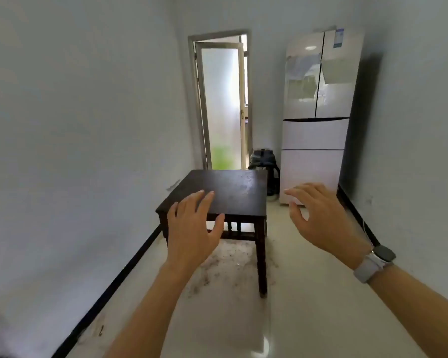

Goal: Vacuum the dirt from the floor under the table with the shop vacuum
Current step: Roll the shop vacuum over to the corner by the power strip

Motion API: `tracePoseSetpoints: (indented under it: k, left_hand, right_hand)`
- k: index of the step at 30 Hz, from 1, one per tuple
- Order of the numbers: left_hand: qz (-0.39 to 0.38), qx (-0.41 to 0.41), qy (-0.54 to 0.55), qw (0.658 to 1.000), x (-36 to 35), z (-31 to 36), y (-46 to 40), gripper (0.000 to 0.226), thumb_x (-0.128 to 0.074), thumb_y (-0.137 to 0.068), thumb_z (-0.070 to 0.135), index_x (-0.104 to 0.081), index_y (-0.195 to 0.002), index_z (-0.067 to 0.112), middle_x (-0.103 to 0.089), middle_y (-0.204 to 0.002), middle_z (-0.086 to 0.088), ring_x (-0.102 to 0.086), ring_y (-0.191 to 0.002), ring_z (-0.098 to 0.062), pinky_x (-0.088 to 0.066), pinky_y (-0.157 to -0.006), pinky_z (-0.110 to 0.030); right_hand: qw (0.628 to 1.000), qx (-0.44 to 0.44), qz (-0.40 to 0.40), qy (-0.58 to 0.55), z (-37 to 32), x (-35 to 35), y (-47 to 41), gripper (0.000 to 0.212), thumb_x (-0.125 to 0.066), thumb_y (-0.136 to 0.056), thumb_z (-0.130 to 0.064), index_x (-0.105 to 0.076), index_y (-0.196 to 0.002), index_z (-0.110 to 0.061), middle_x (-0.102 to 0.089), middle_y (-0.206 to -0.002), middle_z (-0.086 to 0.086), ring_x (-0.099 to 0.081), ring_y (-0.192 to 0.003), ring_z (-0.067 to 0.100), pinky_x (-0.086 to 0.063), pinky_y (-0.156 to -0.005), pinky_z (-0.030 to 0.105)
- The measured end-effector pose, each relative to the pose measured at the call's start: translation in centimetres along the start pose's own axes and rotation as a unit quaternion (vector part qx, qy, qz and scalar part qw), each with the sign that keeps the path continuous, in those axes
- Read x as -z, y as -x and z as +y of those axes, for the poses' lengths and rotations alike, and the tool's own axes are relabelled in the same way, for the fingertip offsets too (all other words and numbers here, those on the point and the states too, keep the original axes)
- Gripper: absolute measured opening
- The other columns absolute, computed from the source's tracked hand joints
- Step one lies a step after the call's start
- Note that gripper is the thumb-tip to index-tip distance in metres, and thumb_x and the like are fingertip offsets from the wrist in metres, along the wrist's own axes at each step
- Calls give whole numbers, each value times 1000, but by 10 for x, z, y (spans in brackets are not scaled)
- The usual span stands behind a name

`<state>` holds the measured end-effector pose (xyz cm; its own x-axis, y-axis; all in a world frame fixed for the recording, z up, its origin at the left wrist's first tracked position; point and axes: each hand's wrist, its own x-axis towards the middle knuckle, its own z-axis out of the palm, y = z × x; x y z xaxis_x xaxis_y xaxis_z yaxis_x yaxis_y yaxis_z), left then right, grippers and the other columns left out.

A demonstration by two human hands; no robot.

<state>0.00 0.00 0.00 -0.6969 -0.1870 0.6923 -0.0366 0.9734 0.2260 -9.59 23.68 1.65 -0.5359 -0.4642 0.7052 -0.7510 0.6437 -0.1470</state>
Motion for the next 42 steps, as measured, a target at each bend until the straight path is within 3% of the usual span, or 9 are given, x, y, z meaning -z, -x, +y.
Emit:
tracePoseSetpoints:
  k: [4, 7, 10, 16, 22, 27, 33, 42]
  left_hand:
    - [-62, 4, -2, 998, -71, 11, -1, 52, -49, -84, 44, -62, -123, 13, -61, -124, -9, -58, -116, -28, -44, -97, -53]
    - [-118, 1, -3, 993, -135, 31, -13, 54, -48, -85, 44, -57, -129, 14, -58, -131, -7, -52, -123, -26, -36, -104, -46]
    - [-185, 12, 4, 983, -205, 59, -35, 52, -48, -93, 43, -46, -138, 18, -47, -142, -3, -40, -133, -20, -28, -110, -37]
    - [-291, 20, 9, 957, -340, 119, -114, 51, -43, -97, 40, -33, -144, 25, -35, -149, 5, -30, -138, -14, -22, -113, -32]
    - [-284, 47, -3, 958, -428, 105, -218, 50, -44, -97, 38, -35, -144, 23, -37, -149, 2, -29, -139, -17, -18, -114, -38]
    - [-303, 61, -12, 951, -531, 68, -305, 53, -40, -98, 42, -29, -147, 25, -30, -152, 4, -24, -141, -15, -15, -116, -37]
    - [-327, 60, -2, 943, -653, 31, -430, 52, -40, -98, 40, -31, -146, 23, -33, -150, 4, -27, -139, -14, -17, -115, -36]
    - [-352, 37, 13, 935, -849, 22, -600, 49, -43, -97, 39, -38, -143, 23, -39, -147, 3, -33, -136, -14, -20, -113, -37]
  right_hand:
    - [997, -62, -49, -4, 64, -42, 31, 43, -43, -86, -30, -65, -113, -5, -66, -108, 12, -62, -100, 32, -51, -83, 42]
    - [991, -102, -90, -1, 126, -75, 42, 35, -51, -85, -22, -66, -112, -5, -67, -107, 13, -61, -99, 34, -52, -82, 46]
    - [984, -137, -114, -4, 195, -105, 38, 39, -46, -87, -29, -67, -109, -6, -69, -102, 11, -62, -98, 34, -52, -80, 47]
    - [965, -195, -172, -43, 325, -154, -11, 37, -56, -91, -16, -57, -126, -7, -62, -121, 12, -55, -113, 31, -45, -96, 45]
    - [962, -177, -208, -16, 415, -227, -84, 55, -32, -81, -39, -66, -113, -9, -68, -104, 11, -62, -95, 34, -50, -79, 47]
    - [953, -165, -252, -15, 487, -313, -156, 59, -28, -85, -42, -57, -128, -14, -58, -129, 6, -51, -119, 28, -39, -99, 43]
    - [942, -153, -298, 3, 592, -410, -271, 42, -41, -98, -32, -46, -137, -20, -47, -140, -1, -40, -130, 18, -27, -110, 34]
    - [920, -247, -305, 1, 774, -519, -377, 38, -46, -96, -30, -52, -132, -19, -56, -130, -1, -48, -123, 19, -35, -103, 33]
